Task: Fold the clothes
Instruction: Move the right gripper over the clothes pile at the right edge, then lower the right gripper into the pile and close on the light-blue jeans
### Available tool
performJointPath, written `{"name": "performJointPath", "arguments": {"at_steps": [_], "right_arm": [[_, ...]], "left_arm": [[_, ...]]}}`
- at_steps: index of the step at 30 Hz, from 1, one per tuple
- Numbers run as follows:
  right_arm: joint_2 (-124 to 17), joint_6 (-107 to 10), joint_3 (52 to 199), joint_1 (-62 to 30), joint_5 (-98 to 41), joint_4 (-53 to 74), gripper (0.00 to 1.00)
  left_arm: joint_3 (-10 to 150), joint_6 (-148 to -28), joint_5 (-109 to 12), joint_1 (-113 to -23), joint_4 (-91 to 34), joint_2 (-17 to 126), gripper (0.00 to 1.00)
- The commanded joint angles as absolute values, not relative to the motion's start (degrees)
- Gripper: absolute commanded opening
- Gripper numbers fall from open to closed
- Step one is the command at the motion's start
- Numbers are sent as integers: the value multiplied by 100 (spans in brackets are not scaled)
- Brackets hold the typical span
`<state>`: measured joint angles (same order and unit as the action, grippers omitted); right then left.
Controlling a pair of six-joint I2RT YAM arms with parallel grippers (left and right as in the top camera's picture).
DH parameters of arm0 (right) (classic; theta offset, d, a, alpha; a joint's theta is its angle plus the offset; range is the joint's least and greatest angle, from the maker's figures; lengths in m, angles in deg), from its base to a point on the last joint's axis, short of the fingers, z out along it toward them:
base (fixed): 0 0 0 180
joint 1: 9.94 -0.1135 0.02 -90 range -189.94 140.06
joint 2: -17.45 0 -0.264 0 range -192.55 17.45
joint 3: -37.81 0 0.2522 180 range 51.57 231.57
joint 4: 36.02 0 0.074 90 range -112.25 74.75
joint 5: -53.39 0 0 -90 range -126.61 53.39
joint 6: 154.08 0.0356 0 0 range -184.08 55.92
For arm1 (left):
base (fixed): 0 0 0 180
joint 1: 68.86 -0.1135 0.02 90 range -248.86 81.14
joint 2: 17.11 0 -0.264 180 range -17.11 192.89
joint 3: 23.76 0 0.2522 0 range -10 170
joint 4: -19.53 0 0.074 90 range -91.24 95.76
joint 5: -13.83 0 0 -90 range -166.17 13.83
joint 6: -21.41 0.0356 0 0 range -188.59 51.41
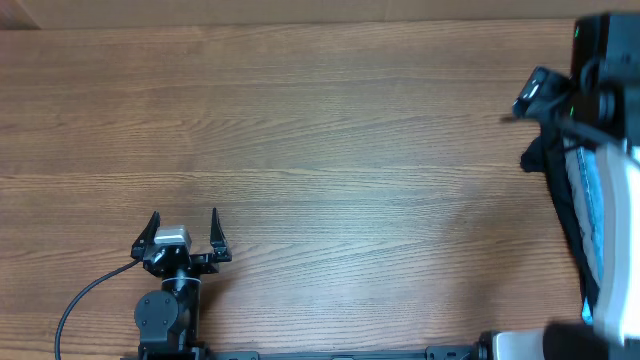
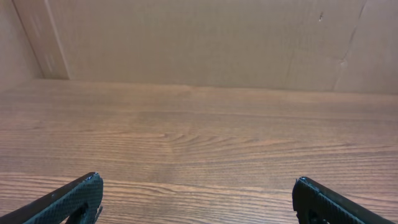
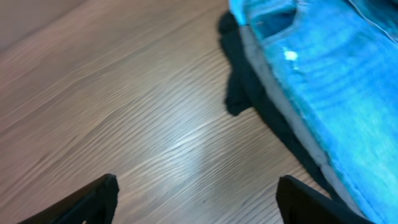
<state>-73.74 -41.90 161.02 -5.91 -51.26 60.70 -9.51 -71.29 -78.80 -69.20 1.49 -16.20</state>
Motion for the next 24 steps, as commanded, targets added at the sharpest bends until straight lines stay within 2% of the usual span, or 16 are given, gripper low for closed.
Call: {"name": "performJointPath", "arguments": {"at_steps": [1,5,8,9,14,24], "right_arm": [[-7895,-4190,16786,-49,-5347,6097,77],[-8157,-4166,16832,570,-5351,5758,69],[-8277,-4169,16821,963,-5353,5467,55],[-8316,-4166,16821,1068,-5351,5386,54],[-8579,-4149,16821,1468,-5351,4940,49],[-9309,-4180,16815,1851,-5373,3961,50]], "left_arm": [[-973,-6985,-7932,-6882,171,-1672,100],[-973,-6985,-7932,-6882,171,-1672,100],[-973,-6985,-7932,-6882,171,-1672,100],[-973,-6985,-7932,-6882,171,-1672,100],[-973,-6985,-7932,-6882,171,-1672,100],[-973,-6985,-7932,-6882,171,-1672,100]]}}
